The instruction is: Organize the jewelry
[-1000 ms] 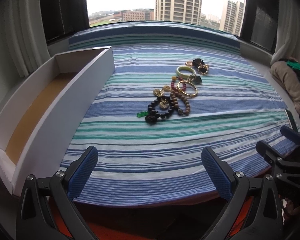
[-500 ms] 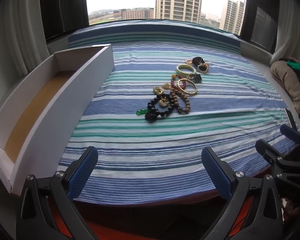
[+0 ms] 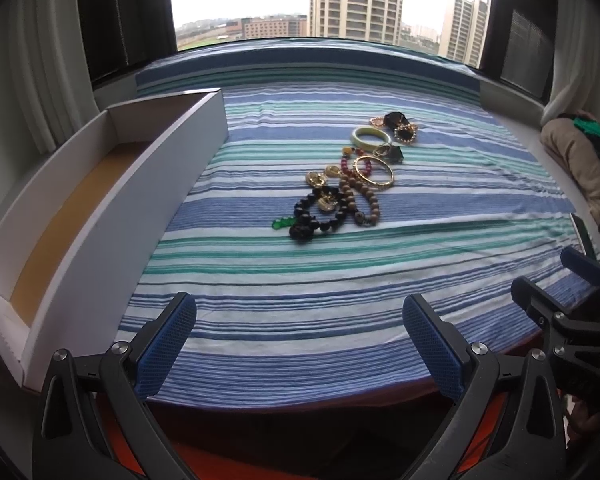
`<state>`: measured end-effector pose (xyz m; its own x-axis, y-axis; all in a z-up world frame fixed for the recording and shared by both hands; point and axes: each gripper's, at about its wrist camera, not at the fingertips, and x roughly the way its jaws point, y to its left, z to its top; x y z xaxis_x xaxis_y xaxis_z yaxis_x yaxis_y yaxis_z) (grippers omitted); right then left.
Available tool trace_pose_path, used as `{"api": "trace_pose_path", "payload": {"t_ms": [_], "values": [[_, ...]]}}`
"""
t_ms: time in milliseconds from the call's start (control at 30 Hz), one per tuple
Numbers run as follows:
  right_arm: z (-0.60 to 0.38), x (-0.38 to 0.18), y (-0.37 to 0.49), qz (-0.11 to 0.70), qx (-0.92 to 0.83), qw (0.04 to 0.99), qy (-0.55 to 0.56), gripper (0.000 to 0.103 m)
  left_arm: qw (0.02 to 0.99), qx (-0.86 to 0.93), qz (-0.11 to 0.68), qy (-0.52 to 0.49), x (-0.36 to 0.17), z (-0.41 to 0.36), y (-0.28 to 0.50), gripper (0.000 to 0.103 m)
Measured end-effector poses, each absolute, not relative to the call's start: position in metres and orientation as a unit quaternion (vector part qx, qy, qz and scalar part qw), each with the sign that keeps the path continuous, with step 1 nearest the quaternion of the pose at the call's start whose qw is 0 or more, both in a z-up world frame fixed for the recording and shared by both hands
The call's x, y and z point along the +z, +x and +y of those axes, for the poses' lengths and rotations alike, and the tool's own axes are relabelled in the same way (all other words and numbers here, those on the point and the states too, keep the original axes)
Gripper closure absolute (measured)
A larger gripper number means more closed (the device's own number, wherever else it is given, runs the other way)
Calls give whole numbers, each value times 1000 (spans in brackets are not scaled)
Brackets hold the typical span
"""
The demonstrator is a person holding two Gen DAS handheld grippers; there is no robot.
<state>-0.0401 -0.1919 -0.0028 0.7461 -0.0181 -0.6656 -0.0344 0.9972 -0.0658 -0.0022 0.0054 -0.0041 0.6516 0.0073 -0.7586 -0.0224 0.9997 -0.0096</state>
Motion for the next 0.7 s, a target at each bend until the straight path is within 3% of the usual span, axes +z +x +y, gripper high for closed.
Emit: {"api": "trace_pose_path", "payload": {"t_ms": [700], "values": [[-190, -5, -42, 360, 9, 932, -35, 10, 908, 5, 419, -10, -4, 4, -5, 0]]}}
